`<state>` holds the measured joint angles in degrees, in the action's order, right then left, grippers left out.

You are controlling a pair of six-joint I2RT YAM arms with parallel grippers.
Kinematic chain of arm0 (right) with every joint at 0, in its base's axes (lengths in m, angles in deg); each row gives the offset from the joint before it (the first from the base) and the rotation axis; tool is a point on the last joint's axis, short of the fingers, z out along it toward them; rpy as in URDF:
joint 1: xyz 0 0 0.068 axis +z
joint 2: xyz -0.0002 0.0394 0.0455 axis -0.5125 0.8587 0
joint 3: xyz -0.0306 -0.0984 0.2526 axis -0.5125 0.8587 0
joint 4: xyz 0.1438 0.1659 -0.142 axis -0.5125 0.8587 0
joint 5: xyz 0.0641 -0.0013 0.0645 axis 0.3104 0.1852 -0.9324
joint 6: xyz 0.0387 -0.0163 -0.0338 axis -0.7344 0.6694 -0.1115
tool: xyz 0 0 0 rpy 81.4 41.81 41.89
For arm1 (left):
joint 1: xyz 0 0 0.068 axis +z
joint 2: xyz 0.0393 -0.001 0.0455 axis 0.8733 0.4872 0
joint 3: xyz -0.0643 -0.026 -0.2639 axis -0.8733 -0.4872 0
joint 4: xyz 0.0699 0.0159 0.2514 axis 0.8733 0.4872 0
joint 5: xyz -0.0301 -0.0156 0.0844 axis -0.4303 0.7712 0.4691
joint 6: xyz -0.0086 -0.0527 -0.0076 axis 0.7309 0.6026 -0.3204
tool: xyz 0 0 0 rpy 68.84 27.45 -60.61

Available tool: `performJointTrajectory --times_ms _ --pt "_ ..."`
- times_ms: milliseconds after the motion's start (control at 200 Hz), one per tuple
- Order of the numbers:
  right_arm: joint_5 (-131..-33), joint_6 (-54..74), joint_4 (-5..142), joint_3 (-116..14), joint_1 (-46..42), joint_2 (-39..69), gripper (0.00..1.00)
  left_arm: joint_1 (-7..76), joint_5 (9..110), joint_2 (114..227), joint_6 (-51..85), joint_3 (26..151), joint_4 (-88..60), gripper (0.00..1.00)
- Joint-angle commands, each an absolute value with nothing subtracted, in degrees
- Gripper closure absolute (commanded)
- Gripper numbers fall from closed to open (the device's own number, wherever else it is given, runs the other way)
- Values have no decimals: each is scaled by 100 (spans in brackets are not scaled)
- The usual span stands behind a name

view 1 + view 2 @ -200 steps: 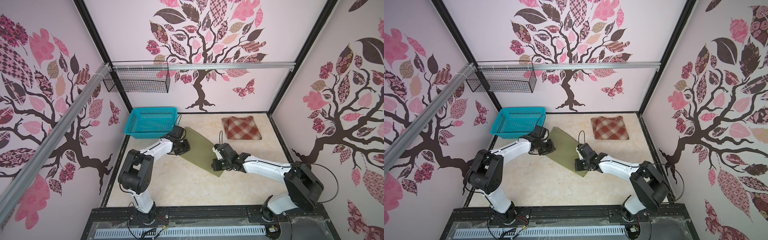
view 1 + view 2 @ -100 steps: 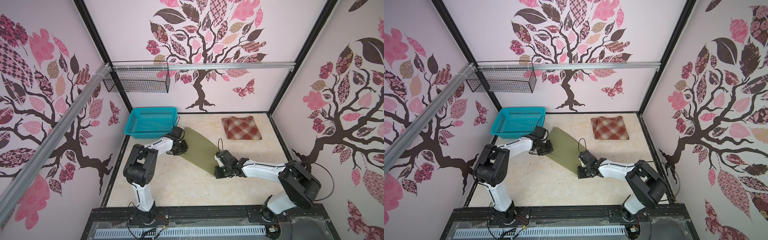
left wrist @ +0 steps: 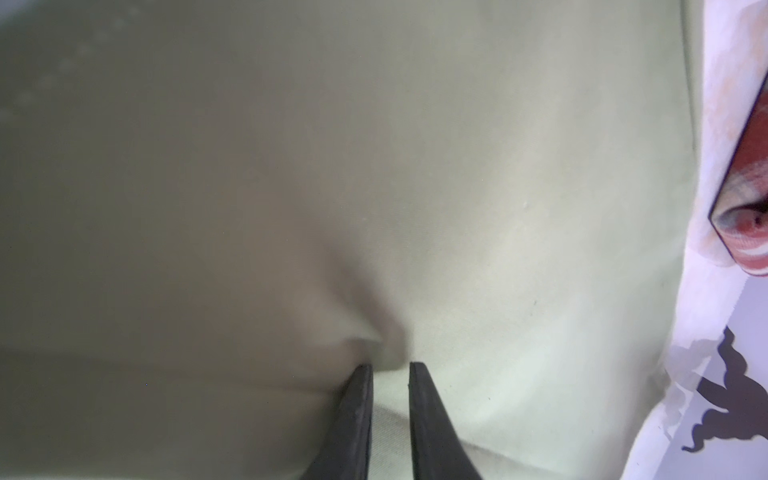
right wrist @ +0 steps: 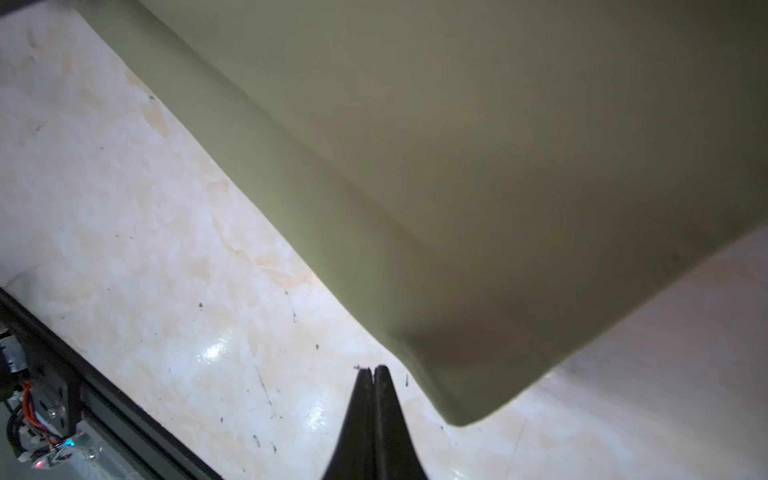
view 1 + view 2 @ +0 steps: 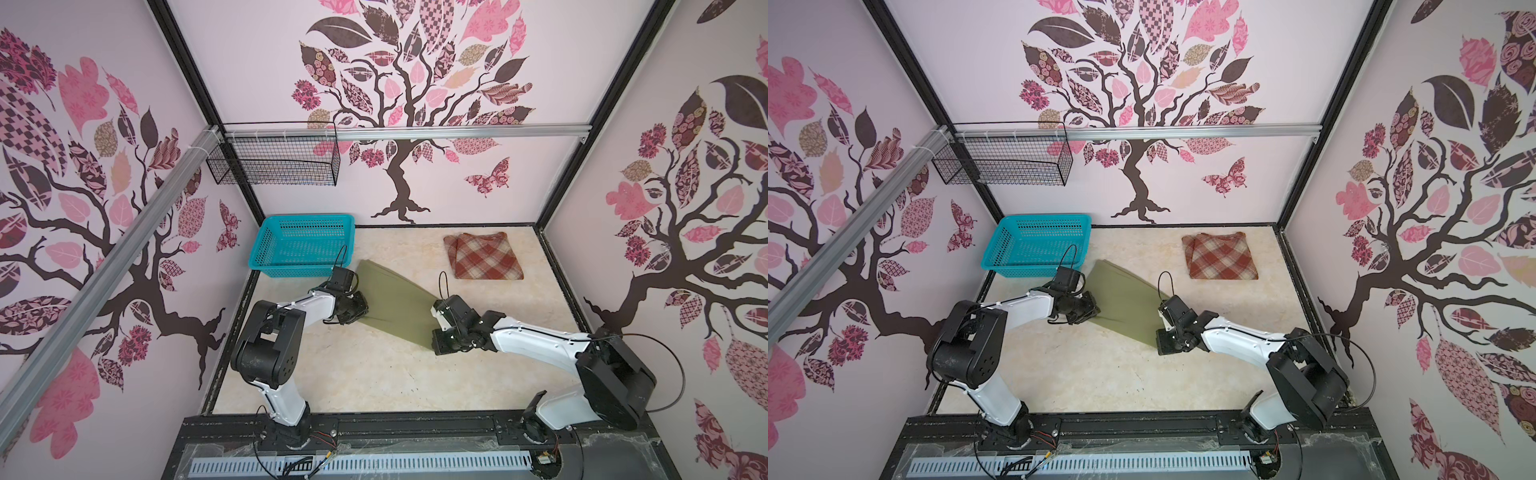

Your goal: Fold and stack the skirts

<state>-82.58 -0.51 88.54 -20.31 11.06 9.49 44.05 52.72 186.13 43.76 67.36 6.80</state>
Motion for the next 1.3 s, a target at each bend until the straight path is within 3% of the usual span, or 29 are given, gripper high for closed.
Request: performJointTrajectory --times_ms 0,290,495,925,1295 --pt "-8250 102 9171 -2324 993 708 100 4399 5234 18394 4597 6201 941 79" --pt "-8541 -182 8350 -2115 713 1043 100 3738 5338 17282 5206 5377 925 79" --pt "-8523 -350 7998 -1675 714 1343 100 3702 5433 16924 5065 5569 1219 79" --pt "-8236 -409 8040 -1197 711 1345 100 4029 5672 17552 4509 6377 1283 79" --pt "-8139 -269 8482 -1479 665 221 100 4510 6060 18091 4164 7070 1174 79"
